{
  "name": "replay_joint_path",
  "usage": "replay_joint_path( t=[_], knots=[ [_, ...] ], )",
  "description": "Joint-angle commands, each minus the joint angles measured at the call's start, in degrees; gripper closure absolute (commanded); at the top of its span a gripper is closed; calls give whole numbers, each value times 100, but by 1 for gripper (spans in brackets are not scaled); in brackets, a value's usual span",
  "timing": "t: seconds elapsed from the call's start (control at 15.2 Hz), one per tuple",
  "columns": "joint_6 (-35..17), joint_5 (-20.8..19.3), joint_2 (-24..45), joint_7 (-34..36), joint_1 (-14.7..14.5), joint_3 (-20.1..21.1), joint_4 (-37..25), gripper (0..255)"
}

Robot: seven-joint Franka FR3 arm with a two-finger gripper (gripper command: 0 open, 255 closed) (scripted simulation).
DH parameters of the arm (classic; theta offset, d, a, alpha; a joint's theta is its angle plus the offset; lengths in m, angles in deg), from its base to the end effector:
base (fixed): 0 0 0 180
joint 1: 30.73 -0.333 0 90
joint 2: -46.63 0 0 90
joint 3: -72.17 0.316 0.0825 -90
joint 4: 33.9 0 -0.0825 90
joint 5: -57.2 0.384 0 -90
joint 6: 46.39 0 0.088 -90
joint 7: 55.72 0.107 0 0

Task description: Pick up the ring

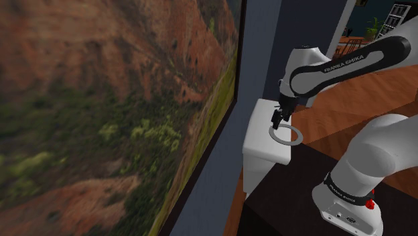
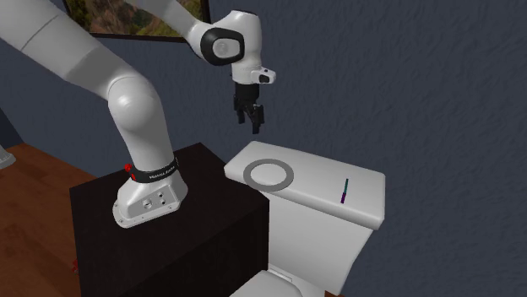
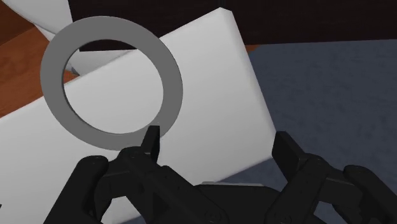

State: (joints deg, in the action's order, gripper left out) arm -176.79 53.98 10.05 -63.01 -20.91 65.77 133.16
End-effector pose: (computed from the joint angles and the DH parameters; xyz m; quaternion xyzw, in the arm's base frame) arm 0.3004 -0.0823 0.3413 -0.9987 0.0486 -0.0007 0.0120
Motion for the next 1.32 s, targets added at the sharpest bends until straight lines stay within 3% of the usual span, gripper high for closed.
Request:
replay_joint_path(
  t=[0.0, 0.33, 0.86, 0.99, 1.06, 1.25],
  knots=[
    [-542, -132, 394, 25, 147, -51, 139, 0],
    [-1909, -541, 1516, 152, 593, -159, 394, 0],
    [-3017, -621, 2586, 214, 630, -187, 432, 0],
    [-3017, -621, 2585, 213, 630, -187, 433, 0],
    [-3017, -624, 2583, 208, 635, -190, 435, 255],
    [-3017, -625, 2580, 211, 634, -189, 438, 255]
  ],
)
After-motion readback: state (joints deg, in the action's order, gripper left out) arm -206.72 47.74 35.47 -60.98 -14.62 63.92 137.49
